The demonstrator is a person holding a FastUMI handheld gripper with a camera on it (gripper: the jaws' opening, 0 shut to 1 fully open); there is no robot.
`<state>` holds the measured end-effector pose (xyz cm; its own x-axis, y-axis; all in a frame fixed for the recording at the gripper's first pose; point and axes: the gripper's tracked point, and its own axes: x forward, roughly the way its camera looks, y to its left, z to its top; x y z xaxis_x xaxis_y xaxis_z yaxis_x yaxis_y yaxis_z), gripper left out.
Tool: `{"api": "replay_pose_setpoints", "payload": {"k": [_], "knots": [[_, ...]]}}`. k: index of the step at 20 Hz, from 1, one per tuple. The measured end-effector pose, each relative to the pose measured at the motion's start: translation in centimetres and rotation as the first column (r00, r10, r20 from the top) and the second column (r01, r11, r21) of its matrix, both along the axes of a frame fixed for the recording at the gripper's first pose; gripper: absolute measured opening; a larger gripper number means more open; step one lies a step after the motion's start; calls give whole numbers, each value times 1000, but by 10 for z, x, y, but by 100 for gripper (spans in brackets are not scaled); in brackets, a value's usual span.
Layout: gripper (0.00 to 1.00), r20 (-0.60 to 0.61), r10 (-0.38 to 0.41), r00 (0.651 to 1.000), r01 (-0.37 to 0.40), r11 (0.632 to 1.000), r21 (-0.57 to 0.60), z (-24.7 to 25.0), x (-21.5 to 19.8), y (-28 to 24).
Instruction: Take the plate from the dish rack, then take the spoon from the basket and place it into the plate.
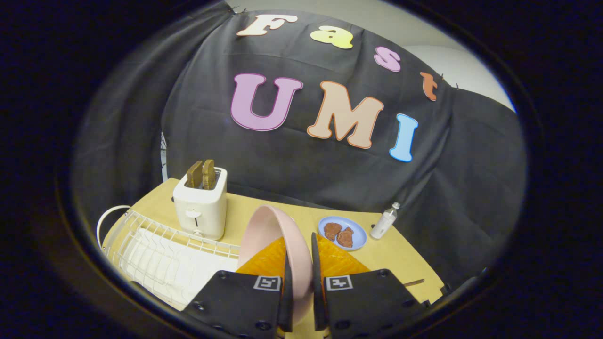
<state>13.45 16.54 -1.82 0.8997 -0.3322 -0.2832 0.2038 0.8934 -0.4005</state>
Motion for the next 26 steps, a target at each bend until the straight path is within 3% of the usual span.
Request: {"api": "replay_pose_setpoints", "payload": {"k": [7,12,17,21,26], "knots": [[20,66,-2,998,-4,995,102,46,-50,-37],[20,72,-34,997,19,981,195,40,-101,-80],[20,45,-58,997,42,954,298,9,-153,-122],[20,-23,-73,997,77,926,371,-44,-178,-149],[20,-119,-26,993,86,839,537,-115,-187,-155]]}}
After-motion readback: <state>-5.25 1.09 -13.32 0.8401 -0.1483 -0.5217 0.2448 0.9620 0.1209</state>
